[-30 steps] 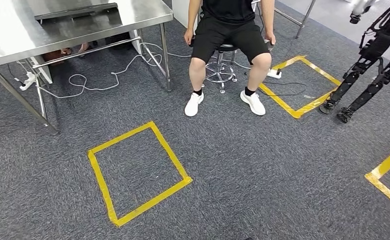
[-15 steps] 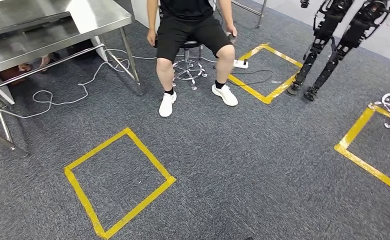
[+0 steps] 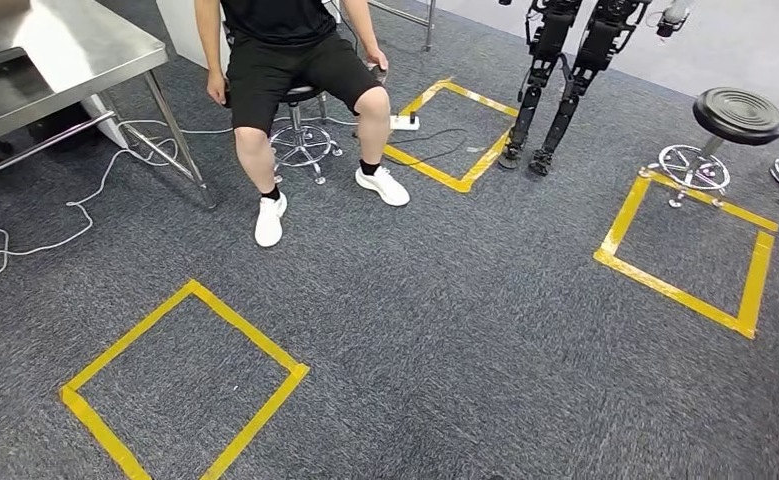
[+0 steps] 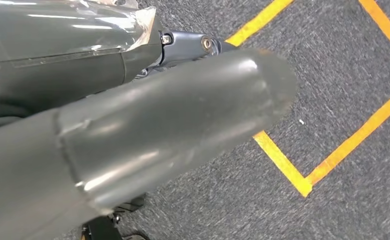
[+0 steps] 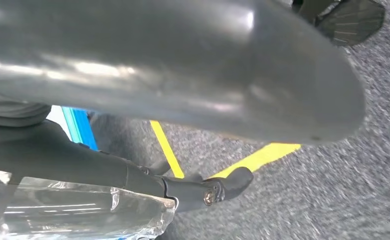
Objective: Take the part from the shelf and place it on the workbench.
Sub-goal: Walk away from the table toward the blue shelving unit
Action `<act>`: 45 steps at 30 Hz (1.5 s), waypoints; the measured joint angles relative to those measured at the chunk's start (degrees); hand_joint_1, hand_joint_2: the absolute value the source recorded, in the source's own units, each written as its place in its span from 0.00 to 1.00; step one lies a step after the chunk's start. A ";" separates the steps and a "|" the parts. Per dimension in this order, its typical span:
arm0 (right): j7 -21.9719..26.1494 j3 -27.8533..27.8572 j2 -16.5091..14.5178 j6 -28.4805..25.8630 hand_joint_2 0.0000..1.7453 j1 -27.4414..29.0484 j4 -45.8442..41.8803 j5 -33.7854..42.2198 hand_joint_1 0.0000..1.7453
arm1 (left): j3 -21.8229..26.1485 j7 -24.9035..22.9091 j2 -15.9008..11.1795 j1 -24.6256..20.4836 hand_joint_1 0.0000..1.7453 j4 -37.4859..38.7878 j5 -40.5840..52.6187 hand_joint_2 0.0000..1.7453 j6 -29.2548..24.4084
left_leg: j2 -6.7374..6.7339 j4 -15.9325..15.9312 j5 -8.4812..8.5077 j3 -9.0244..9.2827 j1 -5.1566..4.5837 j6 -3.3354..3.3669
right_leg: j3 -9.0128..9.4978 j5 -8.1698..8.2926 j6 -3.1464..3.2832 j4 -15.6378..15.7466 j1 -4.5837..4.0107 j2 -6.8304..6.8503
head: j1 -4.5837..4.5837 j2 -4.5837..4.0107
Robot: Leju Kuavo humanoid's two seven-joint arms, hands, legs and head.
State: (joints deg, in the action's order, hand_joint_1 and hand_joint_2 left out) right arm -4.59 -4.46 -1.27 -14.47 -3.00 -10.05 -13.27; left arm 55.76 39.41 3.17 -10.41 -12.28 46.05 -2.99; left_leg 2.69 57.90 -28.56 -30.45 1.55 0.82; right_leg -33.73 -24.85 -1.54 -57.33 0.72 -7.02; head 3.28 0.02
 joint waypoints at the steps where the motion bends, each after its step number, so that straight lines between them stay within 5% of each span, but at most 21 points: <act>1: 0.00 0.00 0.05 0.00 0.00 0.10 0.00 0.00 0.00 | -0.02 0.01 0.05 -0.09 0.00 0.00 0.00 0.00 0.00 | -0.61 -0.28 0.29 0.04 -0.05 0.53 | -0.48 -0.23 -0.22 -0.53 -0.02 0.85 | 0.00 0.00; 4: 0.00 0.00 0.04 0.00 0.00 -0.04 0.00 0.00 0.00 | -0.02 0.02 0.01 -0.09 0.00 0.00 0.01 0.00 -0.01 | -2.87 -0.86 0.80 -0.02 -0.11 1.57 | -4.77 -4.14 0.16 -8.64 -0.01 5.32 | 0.25 0.00; 7: 0.00 0.00 0.05 0.00 0.00 -0.10 0.00 -0.04 0.00 | 0.00 0.02 -0.05 0.04 0.00 0.00 0.00 0.00 -0.01 | -5.29 -0.83 0.79 -0.18 -0.27 1.62 | -8.60 -6.93 -0.41 -17.03 0.38 6.35 | 0.34 0.00; 9: 0.00 0.00 0.13 0.00 0.00 0.02 0.00 -0.09 0.00 | -0.01 0.02 0.01 0.04 0.00 0.00 -0.01 0.00 0.00 | -6.67 -0.79 0.66 -0.06 -0.21 1.40 | -5.70 -4.97 -1.52 -12.42 0.71 7.19 | 0.36 0.00; 11: 0.00 0.00 0.15 0.00 0.00 -0.13 0.00 -0.14 0.00 | -0.01 0.02 0.01 0.05 0.00 -0.01 -0.04 0.00 0.00 | -7.93 -0.70 0.32 0.24 -0.39 0.78 | -0.88 -2.50 -2.05 -4.04 0.71 9.90 | 0.40 0.00; 13: 0.00 0.00 0.13 0.00 0.00 -0.31 0.00 -0.17 0.00 | -0.01 0.01 -0.08 0.03 0.00 -0.02 -0.07 0.00 0.00 | -9.06 -0.64 -0.01 0.61 -0.73 0.02 | 1.16 -1.49 -1.42 -0.29 0.32 11.24 | 0.30 0.00; 15: -0.02 0.00 0.15 0.00 0.00 -0.27 0.00 -0.18 0.00 | -0.03 -0.03 -0.02 -0.07 0.00 -0.02 -0.07 0.00 0.00 | -10.10 -0.81 -0.19 1.01 -0.67 -0.67 | 0.88 -1.30 -0.41 -0.21 0.14 9.90 | 0.13 0.00; 18: -0.10 0.00 0.18 0.00 0.00 -0.21 0.00 -0.26 0.00 | -0.10 -0.09 0.07 -0.12 0.00 -0.01 -0.09 0.00 -0.03 | -6.77 2.87 -3.22 -0.19 -0.06 -1.45 | 1.20 -0.86 1.16 0.17 0.75 7.87 | -0.10 0.00; 20: -0.20 0.00 0.15 0.00 0.00 -0.30 0.00 -0.37 0.00 | -0.11 -0.12 -0.04 0.14 0.00 0.00 -0.19 0.00 -0.08 | -3.53 10.33 -7.21 -3.64 0.03 -1.39 | 1.06 -0.68 1.84 0.17 0.56 6.46 | -0.22 0.00; 22: -0.42 0.00 0.04 0.02 0.00 -0.23 0.01 -0.43 0.00 | -0.10 -0.16 -0.12 0.47 0.00 0.00 -0.31 0.00 -0.13 | -2.65 15.57 -8.53 -6.54 0.01 -1.26 | 1.01 -0.63 2.00 0.14 0.19 4.82 | -0.22 0.00; 24: -0.66 0.00 0.00 0.04 0.00 -0.07 0.02 -0.40 0.00 | -0.10 -0.17 -0.11 0.58 0.00 0.00 -0.36 0.00 -0.17 | -2.27 12.82 -5.43 -5.81 0.03 -0.96 | 1.11 -0.63 1.99 0.02 0.01 3.16 | -0.22 0.00; 26: -0.72 0.00 -0.02 0.04 0.00 -0.07 0.02 -0.34 0.00 | -0.11 -0.20 -0.14 0.55 0.00 0.00 -0.35 0.00 -0.18 | -0.10 5.49 -1.38 -2.69 0.12 -0.53 | 1.09 -0.65 1.92 -0.30 -0.10 1.65 | -0.21 0.00; 29: -0.72 0.00 -0.10 0.03 0.00 -0.23 0.01 -0.31 0.00 | -0.16 -0.32 -0.17 0.52 0.00 0.00 -0.32 0.00 -0.22 | 2.22 0.90 -0.20 -0.86 -0.10 0.03 | 0.27 -0.39 1.12 -0.56 -0.16 -0.22 | -0.15 0.00; 30: -0.72 0.00 -0.09 0.02 0.00 -0.17 0.01 -0.31 0.00 | -0.19 -0.34 -0.14 0.48 0.00 0.00 -0.32 0.00 -0.24 | 1.53 0.54 -0.01 -0.75 -0.28 0.34 | -0.16 -0.18 0.61 -0.42 -0.13 -0.90 | -0.14 0.00; 32: -0.72 0.00 -0.04 -0.01 0.00 0.05 0.02 -0.31 0.00 | -0.27 -0.34 -0.05 0.35 0.00 0.00 -0.34 0.00 -0.25 | 0.07 -0.38 0.64 -0.36 -0.39 1.18 | -0.91 -0.33 0.05 -1.04 -0.10 -0.02 | -0.13 0.00; 35: -0.72 0.00 -0.07 -0.02 0.00 -0.15 0.01 -0.32 0.00 | -0.45 -0.36 -0.08 0.46 0.00 0.00 -0.37 0.00 -0.26 | -2.64 -1.25 1.17 -0.14 -0.50 1.95 | -5.68 -4.51 0.52 -10.08 -0.15 4.91 | 0.22 0.00; 37: -0.70 0.00 -0.08 -0.02 0.00 -0.18 0.01 -0.34 0.00 | -0.52 -0.37 -0.12 0.55 0.00 0.00 -0.41 0.00 -0.26 | -4.58 -1.23 1.17 -0.28 -0.67 2.00 | -8.80 -6.80 0.29 -16.57 0.08 6.19 | 0.33 0.00; 38: -0.70 0.00 -0.08 -0.02 0.00 -0.09 0.01 -0.35 0.00 | -0.54 -0.37 -0.10 0.55 0.00 0.00 -0.43 0.00 -0.26 | -5.35 -1.22 1.15 -0.31 -0.68 1.97 | -8.78 -6.75 -0.12 -17.02 0.20 6.43 | 0.33 0.00; 41: -0.70 0.00 -0.02 -0.02 0.00 -0.04 0.01 -0.36 0.00 | -0.62 -0.37 -0.01 0.52 0.00 -0.01 -0.44 0.00 -0.26 | -7.41 -1.15 0.85 -0.06 -0.75 1.45 | -2.21 -3.32 -1.46 -6.32 0.50 9.18 | 0.37 0.00; 43: -0.70 0.00 -0.03 -0.03 0.00 -0.25 0.00 -0.39 0.00 | -0.66 -0.37 -0.01 0.46 0.00 -0.01 -0.44 0.00 -0.31 | -8.67 -1.06 0.50 0.33 -0.99 0.69 | 1.12 -1.71 -1.18 -0.59 0.16 11.16 | 0.32 0.00; 45: -0.71 0.00 -0.04 -0.04 0.00 -0.26 0.01 -0.49 0.00 | -0.69 -0.38 0.01 0.27 0.00 -0.01 -0.45 0.00 -0.37 | -9.85 -1.15 0.32 0.81 -1.00 -0.06 | 1.09 -1.35 -0.33 0.09 -0.29 10.56 | 0.20 0.00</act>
State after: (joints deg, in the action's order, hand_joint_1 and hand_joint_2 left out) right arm -5.30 -4.46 -1.31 -14.51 -3.25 -10.05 -13.75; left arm 55.07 39.03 3.18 -10.14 -12.29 45.60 -3.37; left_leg -7.16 56.75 -28.23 -29.64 0.55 0.76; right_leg -32.63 -26.20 -1.88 -57.24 0.43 3.54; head 3.48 0.02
